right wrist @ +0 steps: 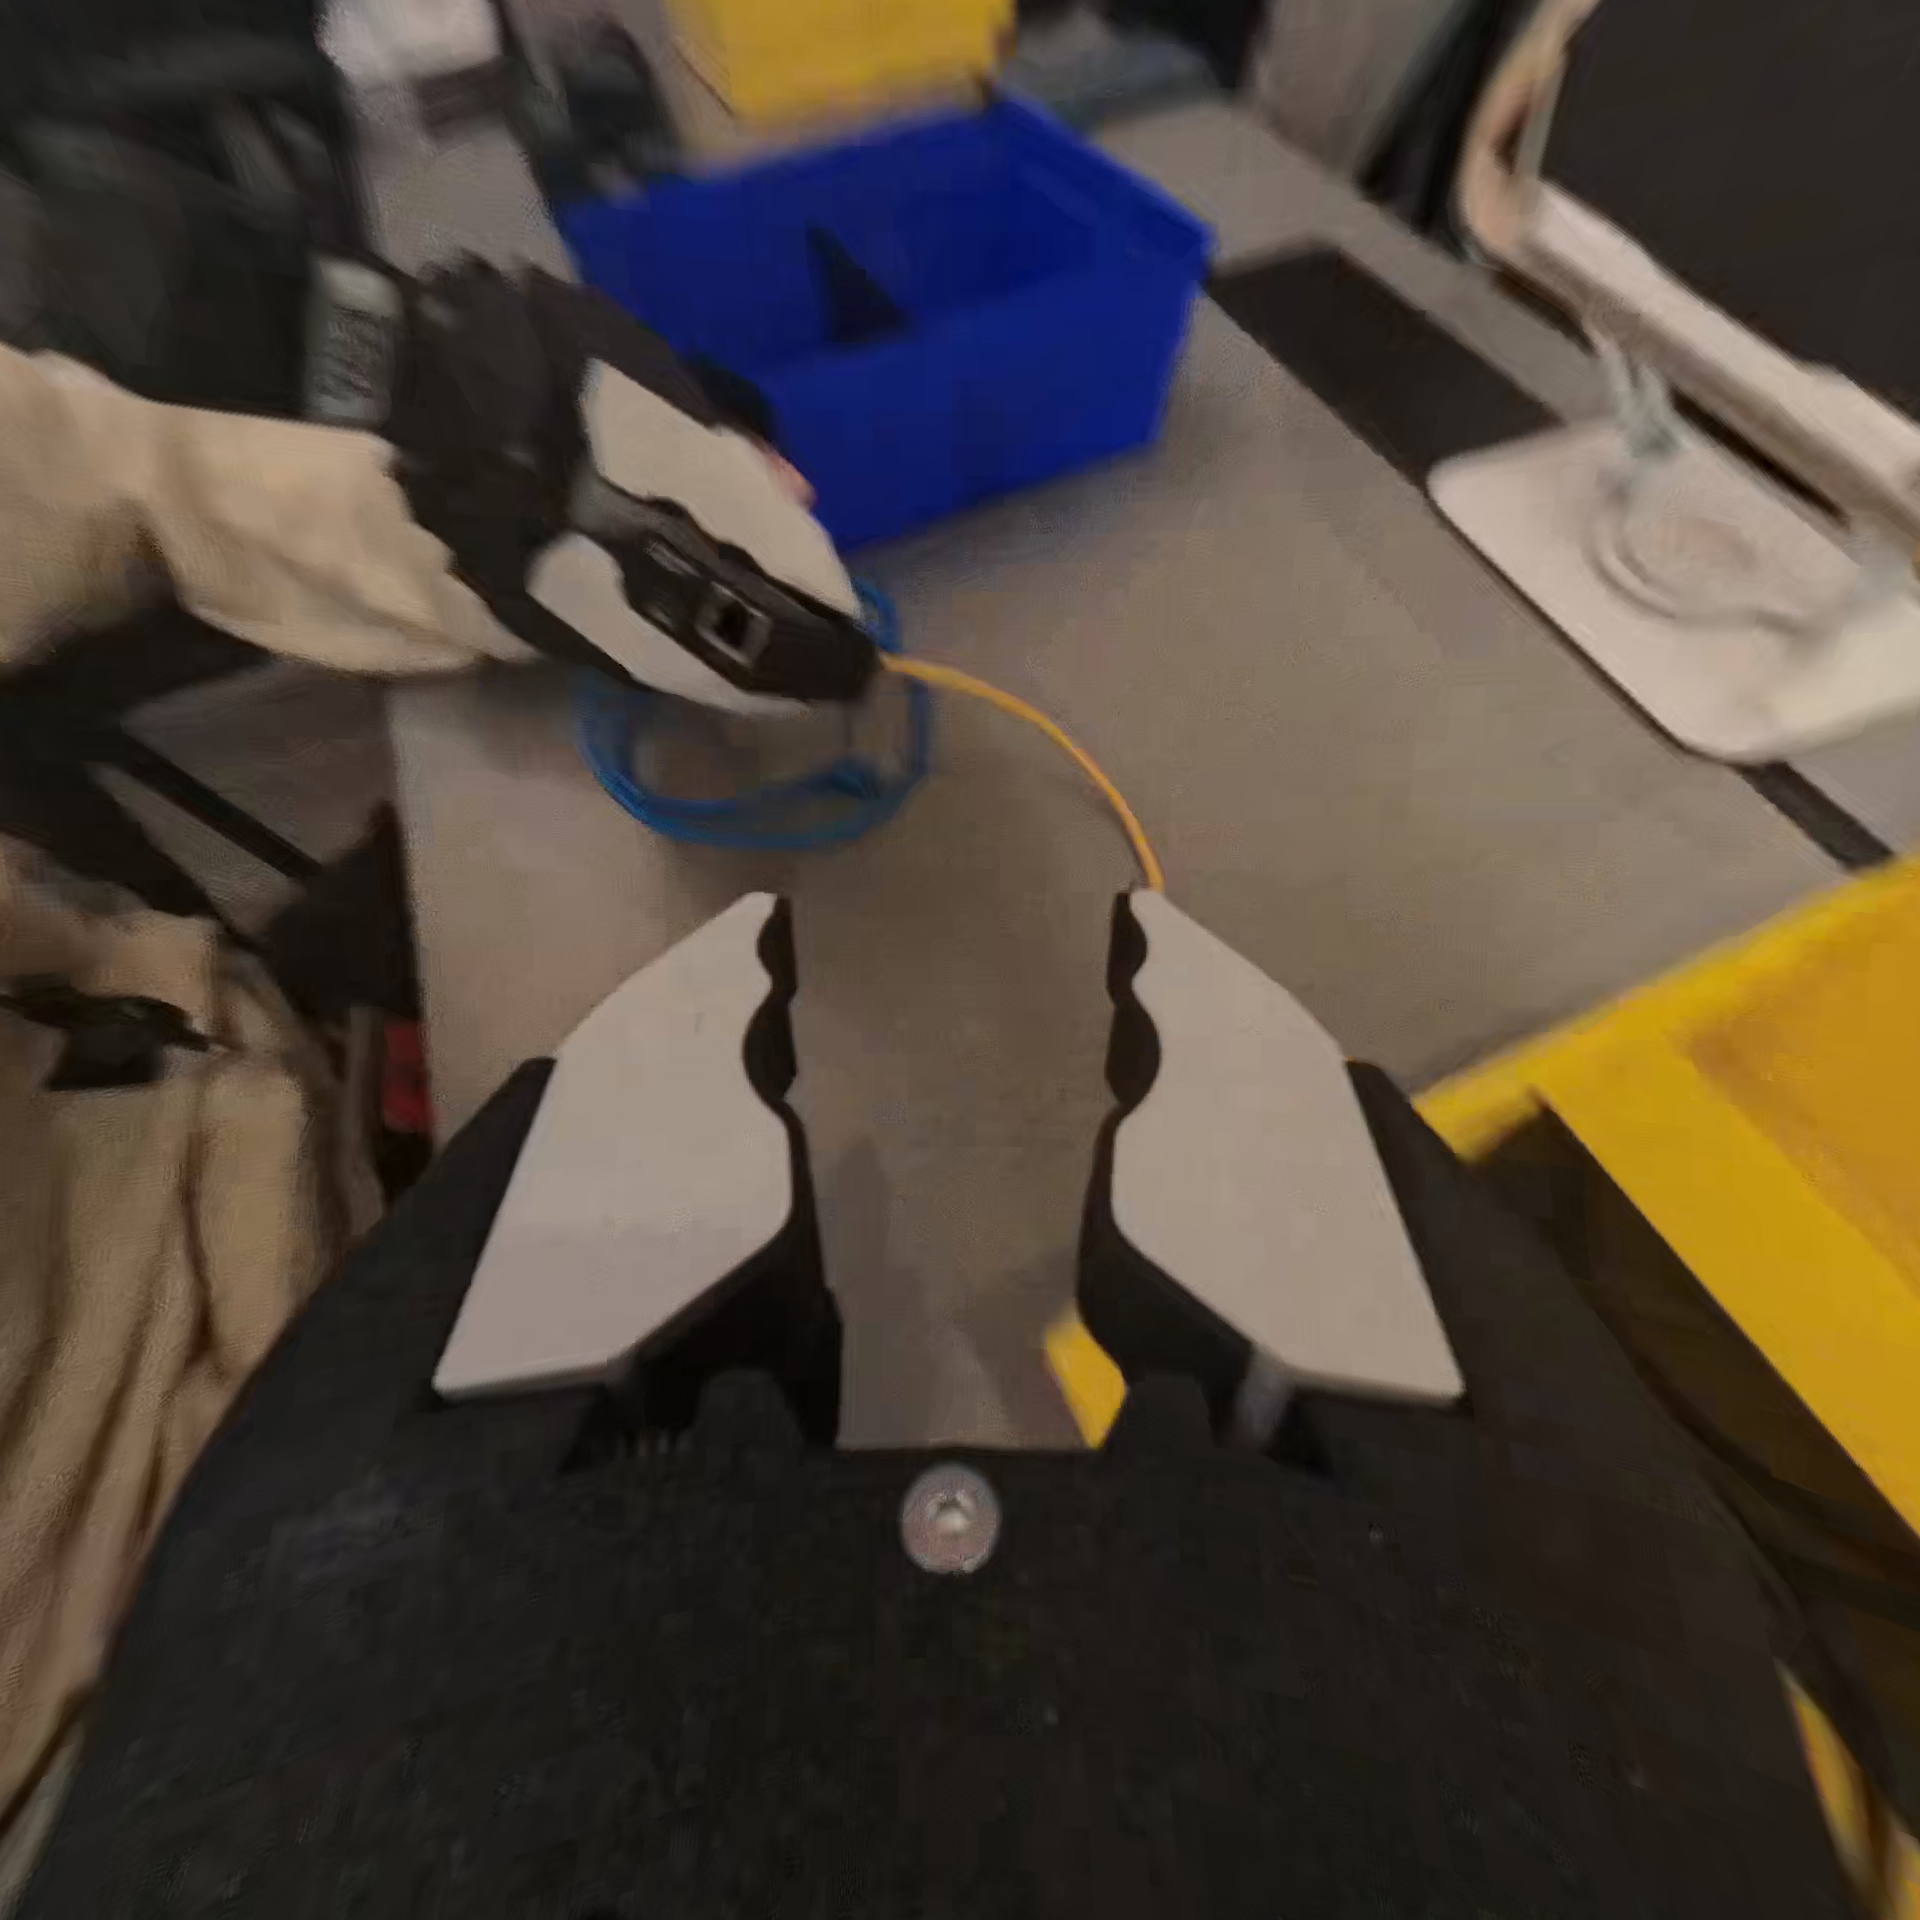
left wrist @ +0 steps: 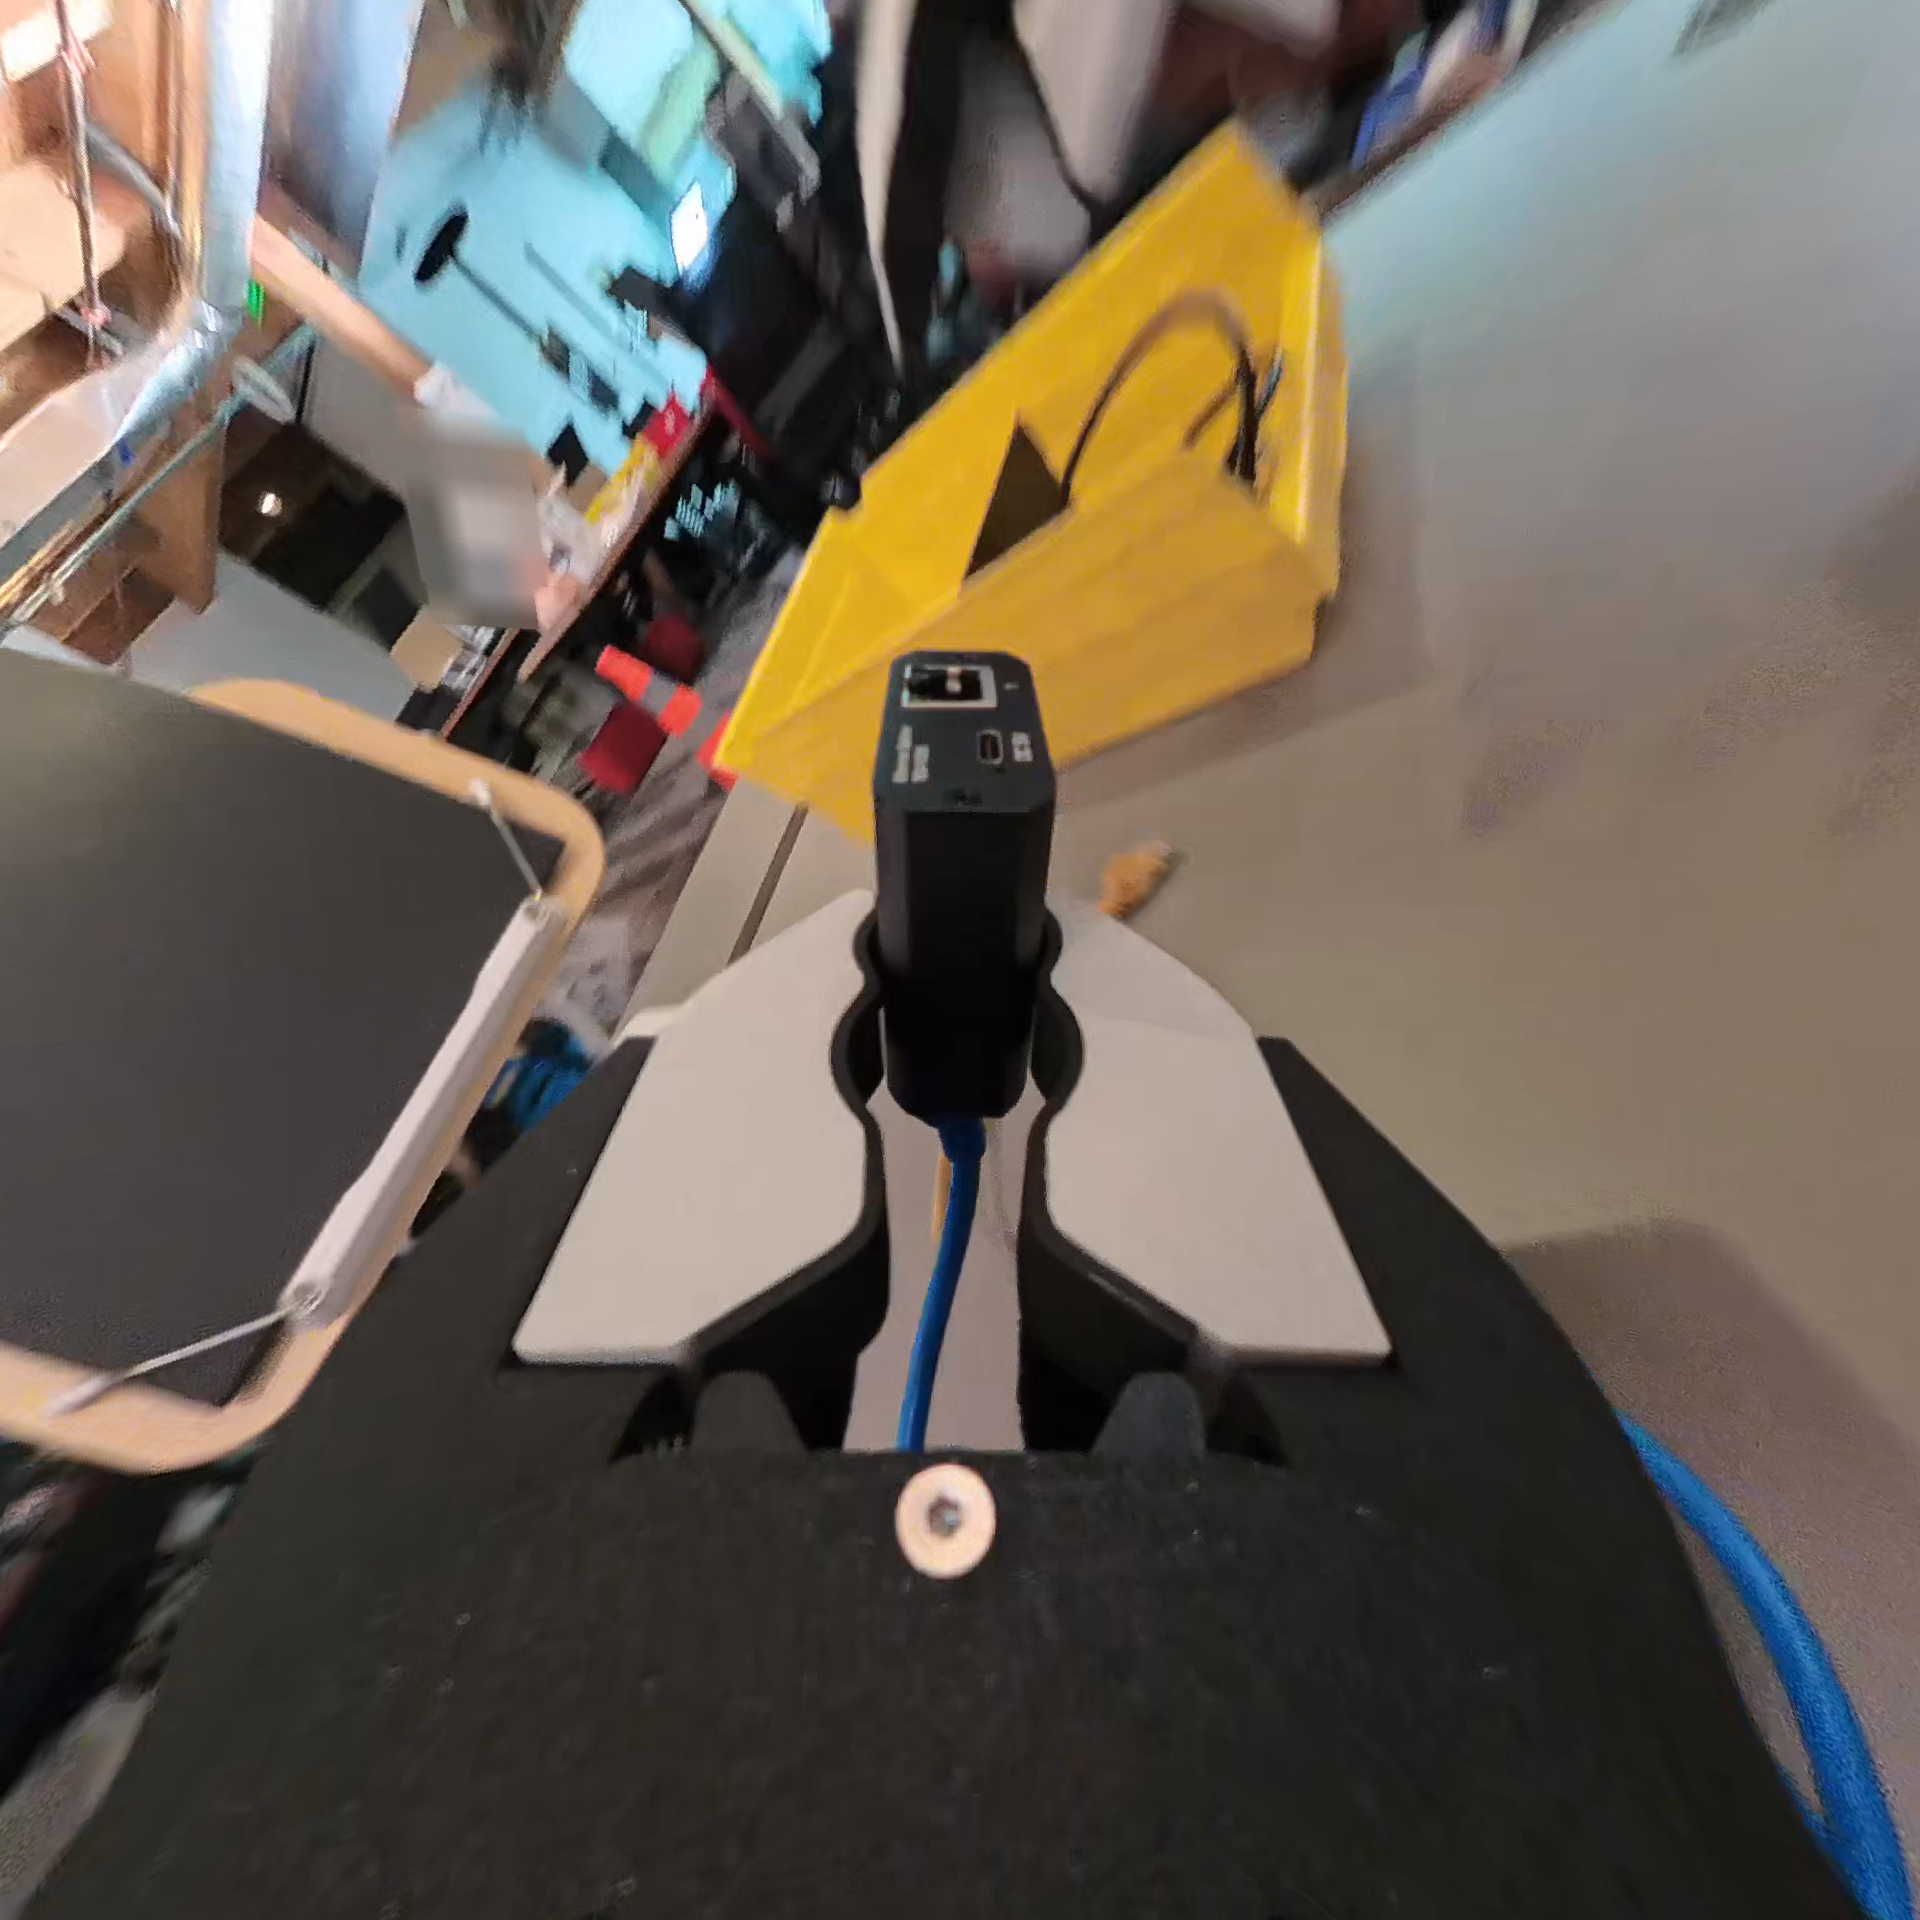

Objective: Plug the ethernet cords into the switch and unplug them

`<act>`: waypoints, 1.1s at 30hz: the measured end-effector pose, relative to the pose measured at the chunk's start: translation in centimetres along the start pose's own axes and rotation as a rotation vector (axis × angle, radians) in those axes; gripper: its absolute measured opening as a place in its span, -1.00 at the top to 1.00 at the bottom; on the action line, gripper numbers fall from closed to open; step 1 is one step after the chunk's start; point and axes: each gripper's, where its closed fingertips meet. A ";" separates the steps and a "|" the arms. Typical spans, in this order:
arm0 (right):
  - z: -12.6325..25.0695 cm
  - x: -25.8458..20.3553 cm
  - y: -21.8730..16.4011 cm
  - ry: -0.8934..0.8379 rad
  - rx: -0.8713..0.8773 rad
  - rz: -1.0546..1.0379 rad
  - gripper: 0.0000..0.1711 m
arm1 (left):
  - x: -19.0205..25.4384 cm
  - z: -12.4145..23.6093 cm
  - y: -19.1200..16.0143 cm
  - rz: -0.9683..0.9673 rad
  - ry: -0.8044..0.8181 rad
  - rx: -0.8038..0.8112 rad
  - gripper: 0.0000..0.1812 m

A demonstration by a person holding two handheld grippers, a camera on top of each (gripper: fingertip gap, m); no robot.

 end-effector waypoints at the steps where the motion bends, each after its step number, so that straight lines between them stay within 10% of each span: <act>1: -2.1 -2.0 1.0 0.100 0.093 -0.003 0.19 | -0.3 0.3 1.2 0.056 -0.027 0.066 0.74; 10: -6.9 -6.2 5.6 0.644 0.501 -0.402 0.20 | -0.6 0.9 6.4 0.135 -0.155 0.330 0.74; 33: -7.5 -4.8 0.5 0.642 0.388 -0.519 0.26 | 2.4 -1.9 5.1 0.017 -0.068 0.227 0.74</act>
Point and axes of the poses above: each gripper's, where its closed fingertips meet, z back along the fingers, y out of its top, x = y × z across the jaws, and after that the axes turned 11 degrees about y, right-handed
